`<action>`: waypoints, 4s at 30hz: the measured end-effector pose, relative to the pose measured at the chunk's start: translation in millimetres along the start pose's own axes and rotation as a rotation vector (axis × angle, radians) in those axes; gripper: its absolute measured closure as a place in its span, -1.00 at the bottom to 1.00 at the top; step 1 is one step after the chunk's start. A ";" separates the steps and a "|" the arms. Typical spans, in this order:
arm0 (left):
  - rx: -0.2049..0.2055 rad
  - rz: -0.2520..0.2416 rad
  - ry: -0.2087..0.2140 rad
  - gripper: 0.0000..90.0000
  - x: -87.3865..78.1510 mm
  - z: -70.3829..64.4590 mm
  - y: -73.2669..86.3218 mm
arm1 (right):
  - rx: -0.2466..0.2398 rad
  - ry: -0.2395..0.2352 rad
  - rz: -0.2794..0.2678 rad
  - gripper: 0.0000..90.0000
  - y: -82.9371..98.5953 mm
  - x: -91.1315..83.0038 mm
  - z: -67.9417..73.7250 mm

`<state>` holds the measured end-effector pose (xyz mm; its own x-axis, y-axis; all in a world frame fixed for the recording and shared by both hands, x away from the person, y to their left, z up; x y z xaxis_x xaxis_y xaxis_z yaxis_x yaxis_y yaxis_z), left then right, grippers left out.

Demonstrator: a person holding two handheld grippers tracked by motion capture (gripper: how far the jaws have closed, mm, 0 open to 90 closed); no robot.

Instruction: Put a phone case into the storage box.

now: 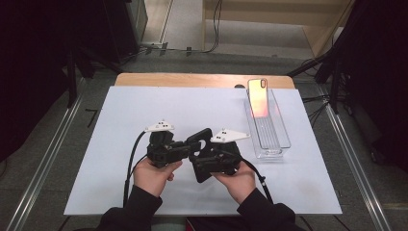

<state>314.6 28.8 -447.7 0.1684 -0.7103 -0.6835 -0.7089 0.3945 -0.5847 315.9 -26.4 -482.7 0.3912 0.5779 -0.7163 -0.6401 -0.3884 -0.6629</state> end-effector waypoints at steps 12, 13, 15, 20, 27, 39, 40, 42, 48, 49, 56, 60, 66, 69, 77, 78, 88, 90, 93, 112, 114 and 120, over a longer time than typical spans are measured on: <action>-0.020 0.002 0.028 -0.03 -10.7 6.7 -3.1 | 0.030 -0.002 0.022 -0.68 2.8 1.3 -15.2; -0.021 0.009 0.033 -0.09 -11.2 7.1 -2.6 | 0.033 0.001 0.023 -0.68 2.9 0.5 -17.4; -0.001 0.002 0.031 -0.13 -14.0 8.1 -2.4 | 0.038 0.005 0.028 -0.68 3.4 -0.9 -21.9; 0.015 0.015 0.055 -0.24 -17.2 8.8 0.5 | 0.046 0.000 0.022 -0.68 2.5 -6.3 -31.4; 0.079 0.067 0.069 -0.29 -15.8 11.7 9.2 | 0.035 -0.017 0.023 -0.68 2.1 -11.0 -40.5; 0.210 0.199 0.097 -0.33 -1.9 20.3 35.6 | 0.002 -0.043 0.017 -0.69 0.7 -20.2 -44.7; 0.219 0.208 0.096 -0.33 -0.8 21.3 38.4 | 0.000 -0.049 0.015 -0.69 0.4 -20.8 -44.3; 0.240 0.221 0.087 -0.33 0.3 23.7 42.8 | -0.005 -0.058 0.015 -0.68 0.1 -22.5 -43.8; 0.258 0.235 0.066 -0.33 1.3 31.0 51.8 | -0.021 -0.086 0.017 -0.69 -0.3 -26.8 -42.8; 0.255 0.243 0.067 -0.33 1.6 31.9 54.1 | -0.022 -0.088 0.018 -0.69 -0.3 -27.4 -42.7; 0.238 0.243 0.072 -0.33 -1.1 38.4 62.4 | -0.025 -0.113 0.021 -0.68 -2.1 -32.7 -42.0; 0.238 0.252 0.064 -0.33 -3.6 42.1 68.0 | -0.023 -0.118 0.024 -0.68 -2.6 -36.0 -43.3; 0.226 0.257 0.061 -0.33 -7.2 45.7 76.2 | -0.023 -0.130 0.024 -0.68 -5.3 -43.3 -44.5; 0.218 0.255 0.060 -0.33 -9.0 47.8 78.1 | -0.020 -0.133 0.021 -0.68 -6.9 -47.7 -46.4; 0.194 0.251 0.047 -0.33 -13.4 55.0 82.3 | -0.005 -0.122 0.011 -0.68 -12.2 -58.5 -56.0; 0.188 0.245 0.050 -0.33 -13.6 55.0 82.4 | -0.003 -0.120 0.007 -0.68 -13.1 -59.9 -57.2; 0.155 0.230 0.020 -0.33 -19.3 59.5 86.2 | 0.060 -0.037 -0.029 -0.68 -22.8 -84.3 -83.1; 0.147 0.222 0.033 -0.33 -20.8 59.6 86.7 | 0.066 -0.013 -0.042 -0.68 -25.1 -89.4 -88.7; 0.126 0.213 0.037 -0.33 -22.8 61.1 87.4 | 0.079 0.020 -0.054 -0.68 -27.6 -96.9 -97.0; 0.104 0.205 0.017 -0.33 -27.7 66.6 93.1 | 0.213 0.172 -0.138 -0.68 -29.7 -127.5 -162.3; 0.100 0.205 0.014 -0.33 -27.9 67.1 93.5 | 0.227 0.182 -0.143 -0.68 -28.7 -129.4 -169.2; 0.099 0.210 0.004 -0.33 -27.8 68.6 94.9 | 0.266 0.214 -0.152 -0.68 -25.2 -130.0 -190.1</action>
<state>289.6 126.0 -514.1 0.0212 -0.6091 -0.7928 -0.6570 0.5892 -0.4702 406.9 -228.2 -414.3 0.6063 0.4410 -0.6617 -0.7023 -0.0933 -0.7057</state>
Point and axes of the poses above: each handheld gripper's, and its own axes: x roughly forward along the jaws, y roughly out of its underside, z roughly to its left, the point moved 10 cm from there along x, roughly forward along the jaws, and after that the axes turned 15 degrees about z, right-handed, at the moved point
